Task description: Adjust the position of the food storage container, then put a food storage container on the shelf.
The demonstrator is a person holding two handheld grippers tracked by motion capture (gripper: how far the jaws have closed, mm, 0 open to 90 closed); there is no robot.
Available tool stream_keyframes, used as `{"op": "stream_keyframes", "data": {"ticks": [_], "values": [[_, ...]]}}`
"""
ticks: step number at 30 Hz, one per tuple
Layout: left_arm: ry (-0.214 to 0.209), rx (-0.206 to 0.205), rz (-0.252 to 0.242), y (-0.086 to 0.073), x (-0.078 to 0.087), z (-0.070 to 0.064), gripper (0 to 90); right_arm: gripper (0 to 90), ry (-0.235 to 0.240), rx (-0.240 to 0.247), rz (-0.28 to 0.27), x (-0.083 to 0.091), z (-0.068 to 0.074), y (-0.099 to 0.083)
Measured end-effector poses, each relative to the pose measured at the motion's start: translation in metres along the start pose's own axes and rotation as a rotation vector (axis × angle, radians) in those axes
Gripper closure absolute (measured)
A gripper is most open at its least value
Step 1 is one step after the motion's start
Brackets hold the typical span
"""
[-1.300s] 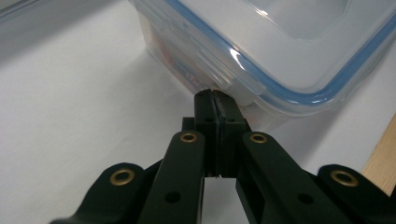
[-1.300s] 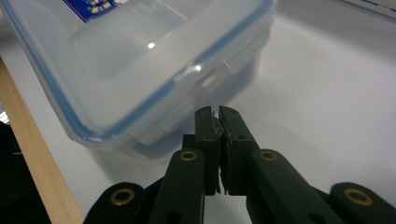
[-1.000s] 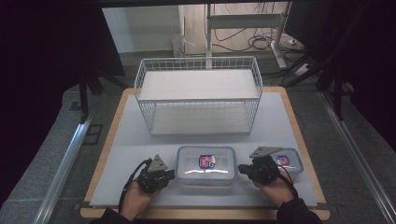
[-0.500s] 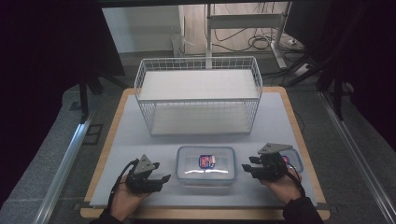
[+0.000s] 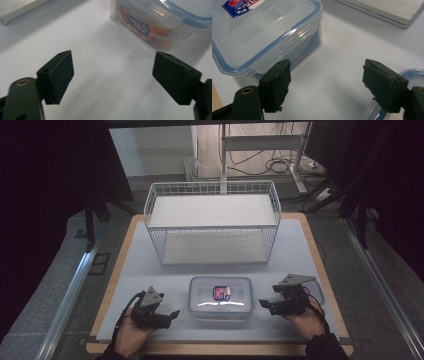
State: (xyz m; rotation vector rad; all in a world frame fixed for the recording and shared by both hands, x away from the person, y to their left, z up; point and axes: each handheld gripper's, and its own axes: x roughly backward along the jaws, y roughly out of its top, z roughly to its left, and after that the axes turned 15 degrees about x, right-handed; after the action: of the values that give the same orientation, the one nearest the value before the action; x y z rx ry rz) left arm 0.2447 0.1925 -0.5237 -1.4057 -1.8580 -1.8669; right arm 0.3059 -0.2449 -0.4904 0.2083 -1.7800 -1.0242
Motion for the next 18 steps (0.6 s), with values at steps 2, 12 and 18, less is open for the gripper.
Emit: {"op": "stream_keyframes", "data": {"ticks": [2, 12, 18], "values": [[0.005, 0.006, 0.007, 0.0002, -0.0005, 0.0000, 16.0, 20.7, 0.002, -0.010, -0.005, 0.0003, -0.0007, -0.0006], [-0.039, 0.043, -0.010, 0.0016, 0.0020, 0.0047, 5.0, 9.6, -0.011, -0.002, -0.042, -0.0018, -0.0023, 0.0004], [-0.051, 0.053, -0.064, 0.0032, 0.0018, 0.0069, 0.0, 3.8, -0.022, 0.024, -0.038, -0.0031, 0.0012, 0.0039]]}}
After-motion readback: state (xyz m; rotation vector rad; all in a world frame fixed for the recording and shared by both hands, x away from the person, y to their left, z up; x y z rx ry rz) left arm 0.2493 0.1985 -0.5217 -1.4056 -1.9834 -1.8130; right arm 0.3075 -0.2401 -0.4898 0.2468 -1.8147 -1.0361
